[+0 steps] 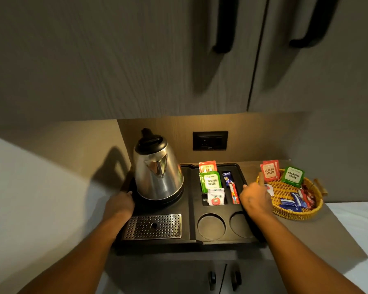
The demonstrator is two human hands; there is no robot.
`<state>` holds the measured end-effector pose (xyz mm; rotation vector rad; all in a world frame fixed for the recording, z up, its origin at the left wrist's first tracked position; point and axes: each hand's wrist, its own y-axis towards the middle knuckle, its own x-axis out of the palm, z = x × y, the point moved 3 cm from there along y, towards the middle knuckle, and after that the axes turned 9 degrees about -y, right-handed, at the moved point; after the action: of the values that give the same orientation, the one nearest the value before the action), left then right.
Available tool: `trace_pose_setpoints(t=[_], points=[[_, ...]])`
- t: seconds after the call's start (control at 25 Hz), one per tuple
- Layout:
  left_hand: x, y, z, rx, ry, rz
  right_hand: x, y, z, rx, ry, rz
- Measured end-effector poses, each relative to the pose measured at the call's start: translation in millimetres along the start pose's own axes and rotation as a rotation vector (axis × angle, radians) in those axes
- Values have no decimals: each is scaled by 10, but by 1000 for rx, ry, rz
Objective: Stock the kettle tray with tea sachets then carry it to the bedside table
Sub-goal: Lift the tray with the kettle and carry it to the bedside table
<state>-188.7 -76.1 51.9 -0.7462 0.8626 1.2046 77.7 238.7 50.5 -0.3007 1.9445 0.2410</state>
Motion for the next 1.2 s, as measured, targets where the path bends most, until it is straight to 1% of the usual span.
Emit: trace_pose_setpoints(t=[0.08, 0.16, 0.24, 0.32, 0.36, 0.44, 0.48, 0.64, 0.8, 0.88, 1.04, 1.12, 1.2], points=[[-228, 16, 136, 74, 69, 6, -187, -1, -55, -17, 17, 42], [-365, -37, 335, 207, 202, -29, -386, -6, -2, -8, 37, 80], [-408, -190, 586, 315, 315, -49, -606, -25, 187, 40, 33, 130], [-346, -400, 872, 358, 346, -65, -844, -79, 531, 115, 5, 167], [-281, -500, 1021, 365, 299, -69, -962, -120, 743, 147, 8, 164], [-127, -768, 1346, 372, 113, -78, -1191, -236, 1256, 192, 47, 175], [-14, -961, 1545, 407, 45, -95, -1335, -354, 1592, 226, 61, 200], [518, -2062, 2308, 638, 0, -227, -1886, -1185, 3109, 420, 61, 327], [1128, -3568, 2865, 971, 70, -396, -2387, -2471, 4549, 657, 2, 392], [1414, -4415, 3025, 1064, 40, -496, -2640, -3177, 5178, 788, -23, 422], [1828, -5912, 3211, 1165, 9, -657, -2982, -4449, 6073, 1033, -46, 468], [1987, -6633, 3361, 1246, -7, -731, -3154, -4955, 6467, 1147, -49, 504], [2133, -7228, 3542, 1311, -9, -777, -3334, -5303, 6823, 1215, -68, 541]])
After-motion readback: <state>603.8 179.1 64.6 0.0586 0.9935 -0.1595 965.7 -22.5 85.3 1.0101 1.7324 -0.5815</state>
